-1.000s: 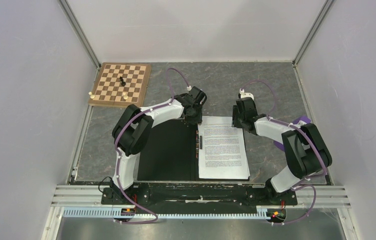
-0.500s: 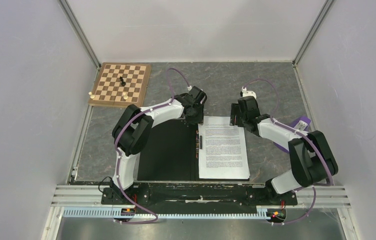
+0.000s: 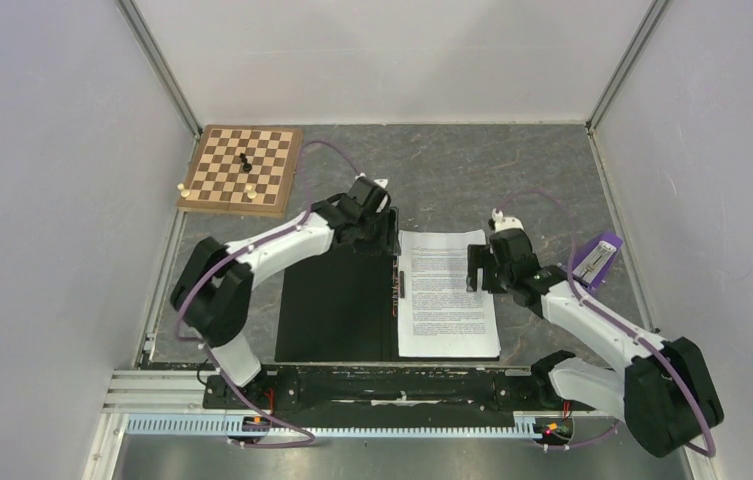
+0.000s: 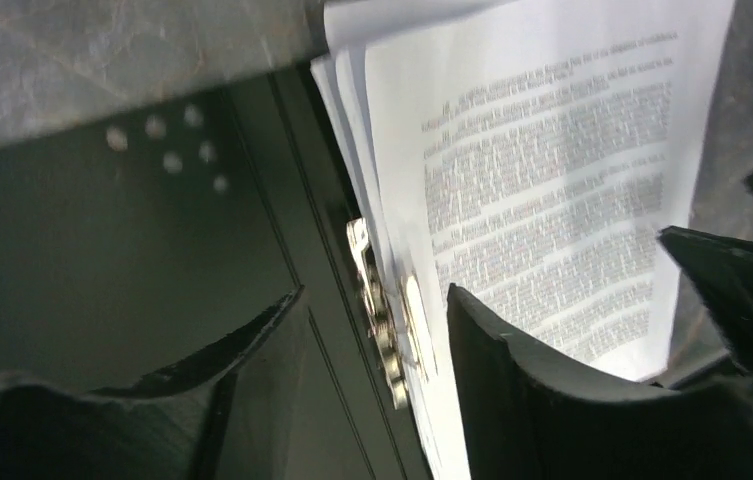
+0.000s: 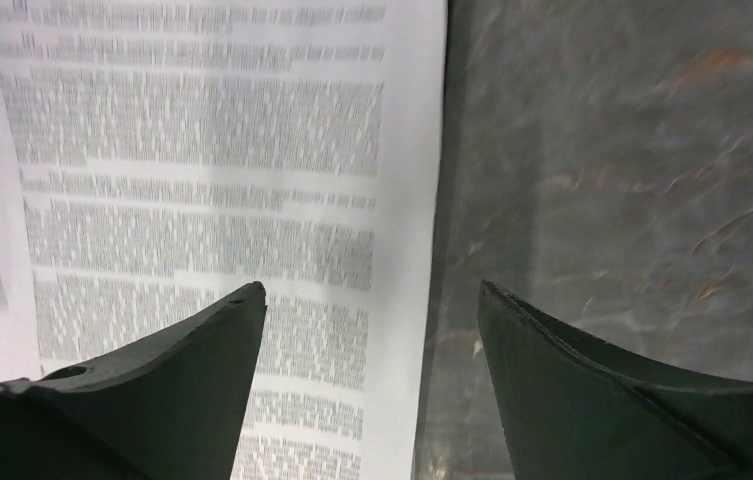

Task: Put the files into the folder

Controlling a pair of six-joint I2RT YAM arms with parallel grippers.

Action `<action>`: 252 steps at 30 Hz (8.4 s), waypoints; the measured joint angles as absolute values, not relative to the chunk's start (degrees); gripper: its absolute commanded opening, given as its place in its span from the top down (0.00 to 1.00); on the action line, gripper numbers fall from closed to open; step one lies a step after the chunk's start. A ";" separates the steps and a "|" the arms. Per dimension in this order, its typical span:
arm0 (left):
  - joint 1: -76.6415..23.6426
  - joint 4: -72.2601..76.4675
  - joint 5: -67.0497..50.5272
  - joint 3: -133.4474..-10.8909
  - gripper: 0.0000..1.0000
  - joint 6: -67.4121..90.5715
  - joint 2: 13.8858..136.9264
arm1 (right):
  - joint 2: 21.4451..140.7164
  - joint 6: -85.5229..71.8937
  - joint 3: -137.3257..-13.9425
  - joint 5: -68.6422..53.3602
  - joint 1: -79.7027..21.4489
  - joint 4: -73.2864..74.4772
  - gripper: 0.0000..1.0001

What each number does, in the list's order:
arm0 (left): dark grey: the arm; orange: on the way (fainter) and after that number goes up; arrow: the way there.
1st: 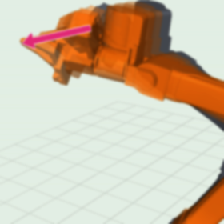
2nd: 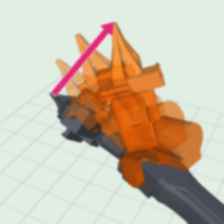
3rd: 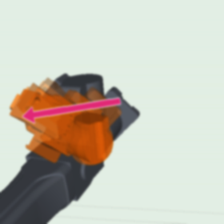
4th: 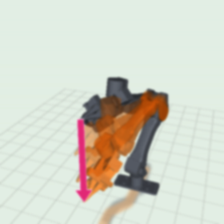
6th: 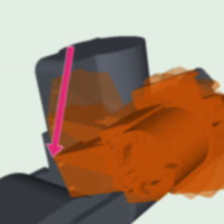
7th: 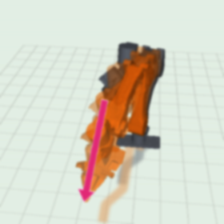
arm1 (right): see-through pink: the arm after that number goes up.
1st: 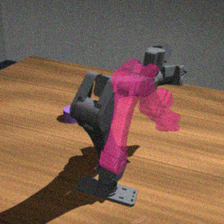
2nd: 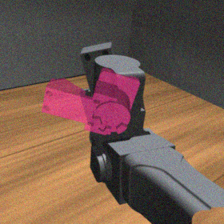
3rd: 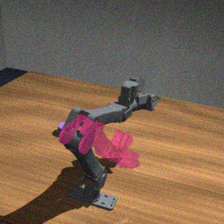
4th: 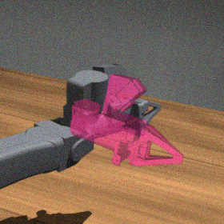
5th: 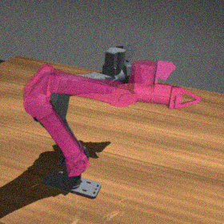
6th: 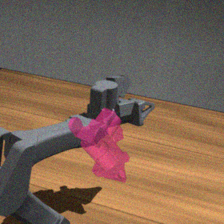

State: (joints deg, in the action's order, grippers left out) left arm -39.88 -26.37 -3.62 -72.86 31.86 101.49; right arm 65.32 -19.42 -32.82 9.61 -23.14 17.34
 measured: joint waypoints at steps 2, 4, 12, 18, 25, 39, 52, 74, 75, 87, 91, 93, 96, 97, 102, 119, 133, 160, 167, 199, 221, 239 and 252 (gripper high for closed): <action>-39.99 -24.95 -4.54 -68.01 0.48 32.62 96.84 | 62.22 -20.45 -30.04 8.69 -25.12 18.87 0.20; -40.29 -24.10 -5.28 -63.05 0.53 33.56 92.75 | 59.48 -21.61 -27.42 8.21 -27.33 20.05 0.21; -45.06 -17.76 -9.78 -49.71 0.69 38.96 89.10 | 56.97 -24.58 -23.49 9.06 -31.40 22.85 0.21; -46.96 -13.74 -11.09 -46.19 0.93 42.39 89.30 | 58.28 -25.08 -23.46 9.65 -31.86 21.93 0.22; -47.00 -13.04 -9.47 -46.09 0.98 43.09 90.30 | 59.31 -25.26 -23.46 10.90 -32.86 20.43 0.23; -47.00 -11.75 -9.50 -46.24 0.97 43.46 93.08 | 61.93 -26.39 -24.18 14.94 -38.11 19.35 0.18; -47.00 -11.77 -9.45 -46.28 0.98 43.44 93.08 | 61.87 -26.33 -26.70 16.67 -38.26 22.02 0.13; -47.00 -11.86 -9.39 -46.33 0.98 43.44 93.08 | 62.02 -27.03 -25.54 15.51 -38.26 21.06 0.11; -47.00 -11.86 -9.39 -46.35 0.98 43.44 93.08 | 62.02 -27.18 -25.15 15.16 -38.26 20.91 0.11; -47.00 -11.84 -9.39 -46.33 0.98 43.44 93.10 | 60.99 -27.73 -24.49 14.00 -38.26 20.82 0.12; -47.00 -11.84 -9.41 -46.35 0.98 43.46 93.12 | 59.90 -27.90 -24.62 13.37 -38.26 21.58 0.11; -47.00 -11.84 -9.41 -46.33 0.98 43.46 93.12 | 59.81 -27.94 -24.67 12.95 -38.26 21.56 0.12; -47.00 -11.84 -9.43 -46.35 0.98 43.46 93.12 | 59.81 -28.14 -24.67 12.23 -38.28 21.56 0.12; -47.00 -11.81 -9.45 -46.33 0.98 43.46 93.14 | 59.81 -28.21 -24.67 12.05 -38.26 21.56 0.12; -47.00 -11.81 -9.50 -46.35 0.98 43.46 93.19 | 59.81 -28.58 -24.62 11.66 -38.26 21.54 0.12; -47.00 -13.26 -8.69 -47.22 0.97 43.42 93.21 | 60.07 -26.09 -30.61 14.87 -35.55 24.84 0.06; -43.03 -17.80 -6.07 -51.68 0.98 41.82 93.21 | 76.38 -21.41 -41.04 12.78 -25.69 18.46 0.06; -39.22 -19.18 -6.37 -50.70 0.98 40.91 92.16 | 89.25 -19.49 -48.73 13.15 -25.21 15.03 0.06; -38.22 -19.16 -6.42 -48.56 0.98 40.95 88.68 | 81.08 -19.27 -48.73 15.05 -25.89 18.11 0.17; -31.22 -19.59 -8.14 -43.42 0.98 41.56 82.00 | 88.92 -31.97 -46.35 8.16 -49.30 8.03 0.69; -30.83 -18.50 -9.28 -43.42 0.98 42.37 84.95 | 87.02 -34.50 -41.85 6.90 -50.39 2.26 0.84; -30.83 -17.39 -10.52 -45.08 0.98 43.24 86.32 | 87.48 -35.53 -38.79 5.85 -50.78 0.40 0.85; -31.68 -17.52 -11.14 -47.03 0.96 43.29 86.61 | 91.59 -29.34 -42.63 6.74 -42.24 -0.82 0.84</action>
